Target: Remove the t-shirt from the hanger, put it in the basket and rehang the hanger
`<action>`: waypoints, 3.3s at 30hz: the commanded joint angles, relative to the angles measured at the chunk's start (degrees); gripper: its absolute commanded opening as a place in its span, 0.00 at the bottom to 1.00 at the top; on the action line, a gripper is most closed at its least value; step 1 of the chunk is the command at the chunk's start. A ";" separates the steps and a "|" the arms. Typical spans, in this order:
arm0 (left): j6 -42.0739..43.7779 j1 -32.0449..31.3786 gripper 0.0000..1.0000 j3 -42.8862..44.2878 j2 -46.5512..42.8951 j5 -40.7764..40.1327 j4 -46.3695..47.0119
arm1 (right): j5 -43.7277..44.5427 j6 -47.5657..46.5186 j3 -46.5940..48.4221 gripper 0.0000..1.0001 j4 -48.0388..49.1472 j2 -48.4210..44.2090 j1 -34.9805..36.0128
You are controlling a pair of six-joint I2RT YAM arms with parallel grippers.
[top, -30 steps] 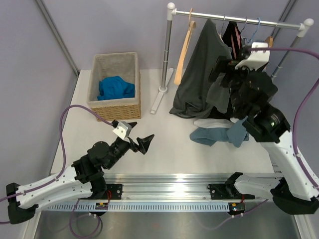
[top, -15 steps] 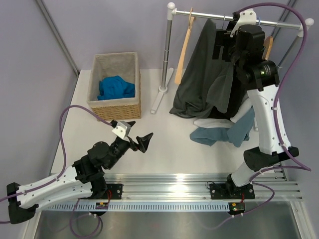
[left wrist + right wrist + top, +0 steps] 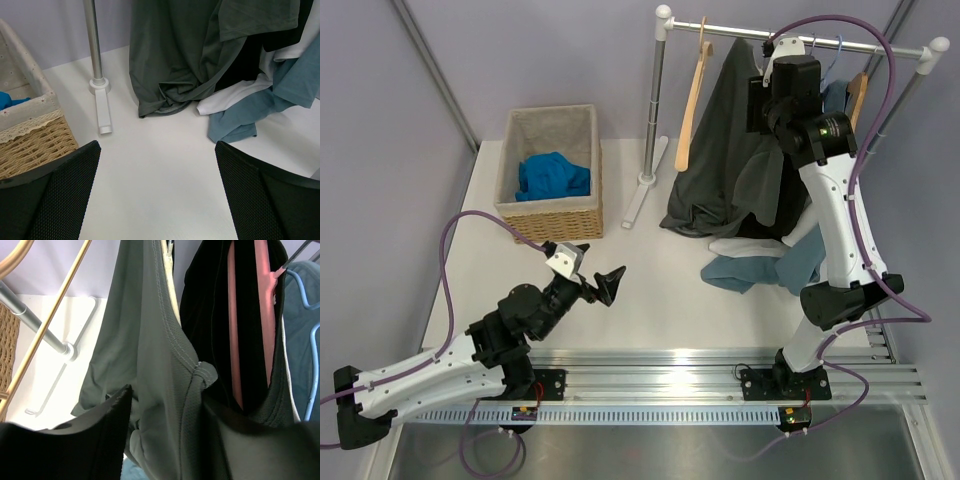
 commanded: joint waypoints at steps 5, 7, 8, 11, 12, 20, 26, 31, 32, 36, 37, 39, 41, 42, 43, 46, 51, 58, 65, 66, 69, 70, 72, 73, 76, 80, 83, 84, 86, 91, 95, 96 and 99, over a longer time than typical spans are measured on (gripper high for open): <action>0.76 -0.19 0.99 1.50 0.18 -2.44 2.29 | 0.94 -1.10 2.69 0.42 -1.30 -1.22 -0.38; 0.77 -0.19 0.99 1.50 0.27 -2.44 2.29 | 0.76 -0.84 3.39 0.38 -1.92 -0.78 -0.38; 0.85 -0.28 0.99 1.50 0.44 -2.44 2.28 | 0.76 -0.75 3.83 0.36 -2.18 -0.61 -0.38; 0.77 -0.28 0.99 1.50 0.62 -2.53 2.28 | 0.85 -0.22 4.54 0.27 -2.89 0.18 -0.38; 0.77 -0.28 0.99 1.50 0.71 -2.62 2.28 | 1.02 -0.05 4.89 0.22 -3.32 0.71 -0.30; 0.94 -0.19 0.99 1.76 0.97 -2.79 2.11 | 1.38 0.48 8.93 0.00 -2.28 2.64 -0.38; 1.12 -0.28 0.99 1.94 1.41 -3.32 1.93 | 1.99 0.13 11.39 0.00 0.45 3.53 -0.38; 1.12 -0.19 0.99 2.20 2.29 -3.15 1.93 | 1.64 0.75 10.26 0.00 4.57 0.81 -0.38; 1.20 -0.19 0.99 2.20 2.47 -3.15 1.93 | 1.55 0.75 9.38 0.00 5.71 0.19 -0.38; 1.20 -0.28 0.99 2.20 2.29 -3.15 1.76 | 1.20 0.22 6.39 0.00 8.44 -3.06 -0.38; 1.20 -0.28 0.99 2.20 2.29 -3.15 1.76 | 1.12 0.05 5.69 0.00 8.71 -3.42 -0.38; 1.20 -0.28 0.99 2.20 2.29 -3.15 1.76 | 1.03 -0.31 5.25 0.00 8.98 -4.12 -0.38; 1.29 -0.19 0.99 2.20 2.29 -3.23 1.67 | 0.76 -0.48 4.46 0.00 8.98 -4.56 -0.38; 1.21 -0.19 0.99 2.20 2.29 -3.23 1.76 | 0.68 -0.40 4.10 0.00 8.98 -5.00 -0.30; 1.20 -0.28 0.99 2.20 2.29 -3.23 1.76 | 0.15 -0.22 3.49 0.00 8.80 -5.35 -0.38; 1.20 -0.19 0.99 2.21 2.55 -3.23 1.84 | -2.47 1.36 0.69 0.00 8.27 -7.02 -0.30; 1.20 -0.19 0.99 2.38 3.26 -2.88 1.93 | -5.48 6.27 -6.71 0.00 7.83 -11.41 -0.38; 1.56 -0.19 0.99 2.47 3.87 -3.41 2.02 | -12.24 11.46 -24.33 0.00 7.39 -18.96 -0.30; 0.85 -0.19 0.99 2.56 3.87 0.19 2.11 | -22.43 16.03 -41.77 0.00 10.74 -33.10 -0.30; 0.94 -0.19 0.99 2.73 3.87 0.63 2.02 | -23.75 16.74 -43.26 0.00 10.82 -34.60 -0.30; 1.29 -0.28 0.99 2.82 3.70 3.52 2.11 | -31.73 19.55 -55.18 0.00 15.47 -43.04 -0.21; 1.21 -0.19 0.99 2.91 3.52 4.84 2.20 | -32.97 20.43 -57.14 0.00 16.70 -44.97 -0.29; 0.33 -0.28 0.99 3.08 3.26 8.88 2.63 | -35.61 20.78 -60.74 0.00 16.54 -48.85 -0.30; -0.20 -0.28 0.99 3.17 3.17 11.77 2.72 | -36.23 20.96 -61.72 0.00 15.49 -50.69 -0.30; -1.08 -0.28 0.99 3.61 3.26 17.83 3.25 | -40.18 22.19 -66.55 0.00 15.30 -54.29 -0.30; -1.52 -0.28 0.99 4.49 4.05 21.37 3.08 | -43.27 23.07 -72.35 0.00 15.13 -57.81 -0.12; -1.61 -0.19 0.99 4.49 3.70 23.83 3.34 | -45.98 22.81 -76.84 0.00 15.74 -61.24 -0.12; -1.52 -0.19 0.99 4.40 3.35 24.79 3.60 | -48.61 22.98 -78.67 0.00 16.61 -61.95 -0.12; -2.04 -0.28 0.99 4.49 3.43 27.61 4.39 | -52.82 23.51 -81.05 0.00 18.28 -64.41 -0.03; -4.15 -0.28 0.99 5.98 5.71 30.26 4.39 | -60.13 26.23 -84.93 0.00 25.75 -67.84 1.02; -9.76 -0.19 0.99 8.17 7.39 21.40 2.56 | -59.10 23.78 -83.97 0.00 25.59 -63.72 6.80; -10.39 -0.19 0.99 9.75 7.56 19.55 1.85 | -55.26 22.90 -83.44 0.00 24.89 -62.84 8.74; -10.40 -0.28 0.98 11.69 8.62 17.60 1.14 | -44.63 21.84 -80.73 0.00 23.39 -60.11 18.40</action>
